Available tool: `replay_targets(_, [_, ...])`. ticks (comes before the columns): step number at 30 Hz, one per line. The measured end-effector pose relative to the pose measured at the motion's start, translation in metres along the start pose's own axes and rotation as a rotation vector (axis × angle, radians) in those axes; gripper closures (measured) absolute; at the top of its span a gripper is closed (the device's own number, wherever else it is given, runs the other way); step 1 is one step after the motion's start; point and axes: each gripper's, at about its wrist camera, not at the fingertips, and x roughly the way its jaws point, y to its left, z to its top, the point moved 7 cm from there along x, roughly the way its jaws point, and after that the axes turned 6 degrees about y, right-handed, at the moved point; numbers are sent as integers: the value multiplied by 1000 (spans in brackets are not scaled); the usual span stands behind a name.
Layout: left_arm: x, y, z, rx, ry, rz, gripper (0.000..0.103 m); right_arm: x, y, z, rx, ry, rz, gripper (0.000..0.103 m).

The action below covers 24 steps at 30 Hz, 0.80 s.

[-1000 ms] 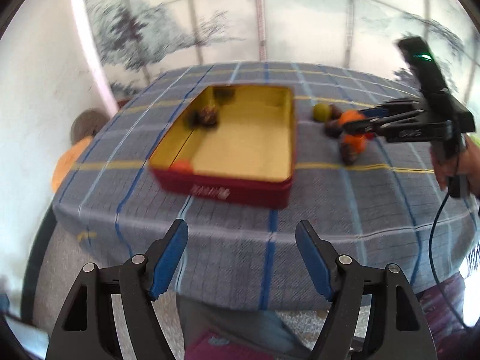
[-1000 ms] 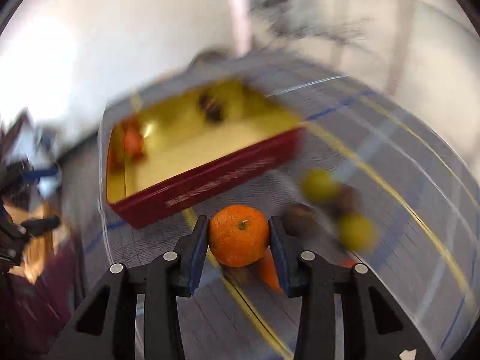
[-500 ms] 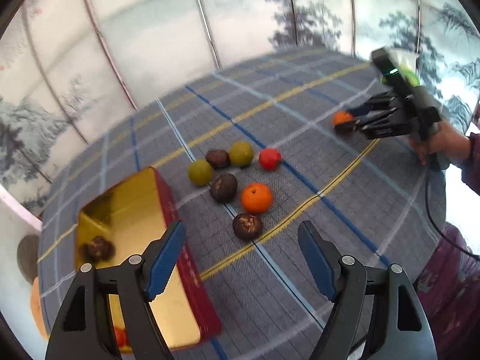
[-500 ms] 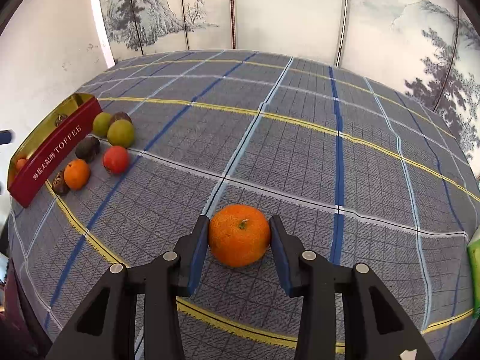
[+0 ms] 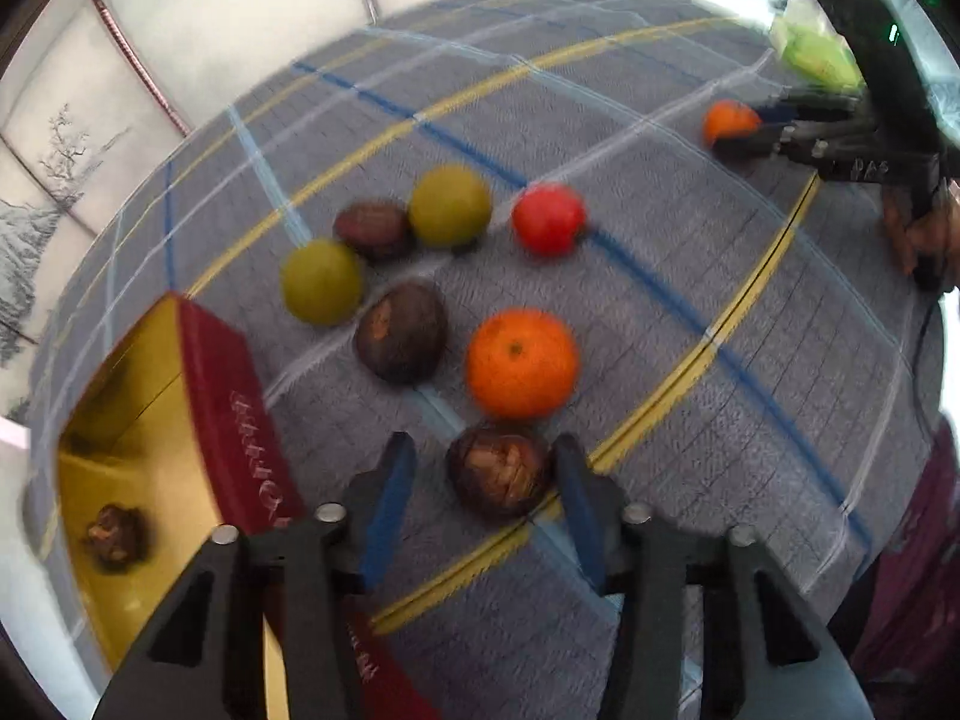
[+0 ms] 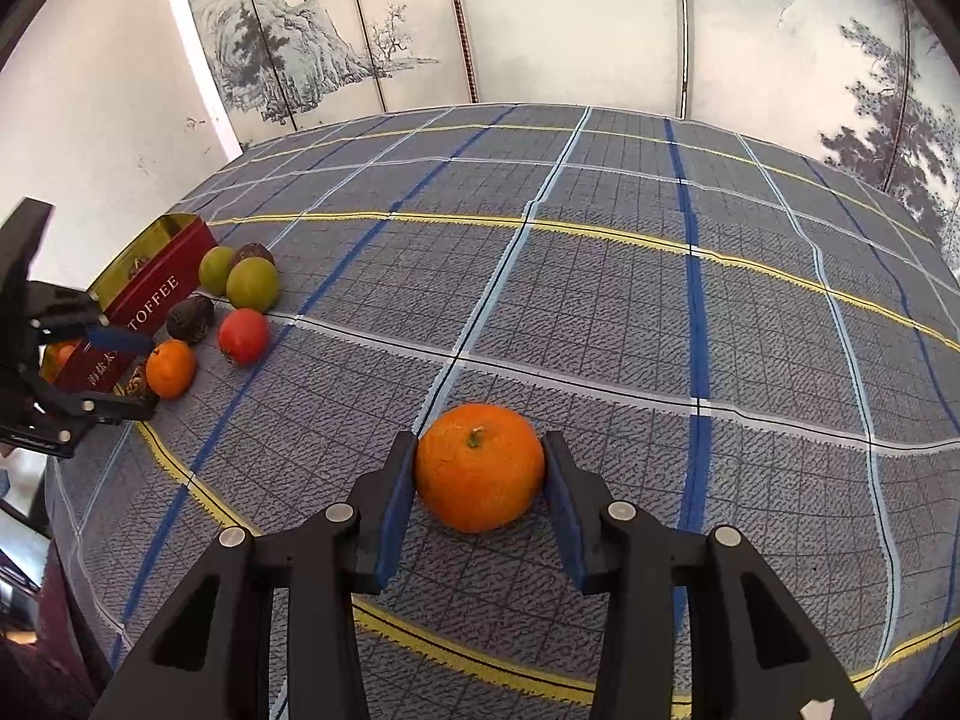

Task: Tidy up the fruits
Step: 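Grasp another dark brown fruit with the left tool while the right tool holds the tangerine, then carry the dark fruit into the tin and open the left tool while right holds tangerine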

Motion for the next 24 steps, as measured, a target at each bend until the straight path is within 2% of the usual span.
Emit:
replay_targets(1, [1, 1, 1, -16, 1, -22, 67, 0, 0, 0, 0, 0, 0, 63])
replay_targets(2, [1, 2, 2, -38, 5, -31, 67, 0, 0, 0, 0, -1, 0, 63])
replay_targets(6, [-10, -1, -3, -118, -44, 45, 67, 0, 0, 0, -1, 0, -4, 64])
replay_targets(11, [-52, -1, -22, -357, -143, 32, 67, 1, 1, -1, -11, 5, -22, 62])
replay_targets(14, [-78, 1, -33, -437, -191, 131, 67, 2, 5, -1, -35, 12, -37, 58])
replay_targets(16, [-91, 5, -39, -478, -216, 172, 67, 3, 8, -1, -54, 17, -54, 56])
replay_targets(24, [-112, 27, -63, -574, -236, 246, 67, 4, 8, -2, -61, 19, -62, 55])
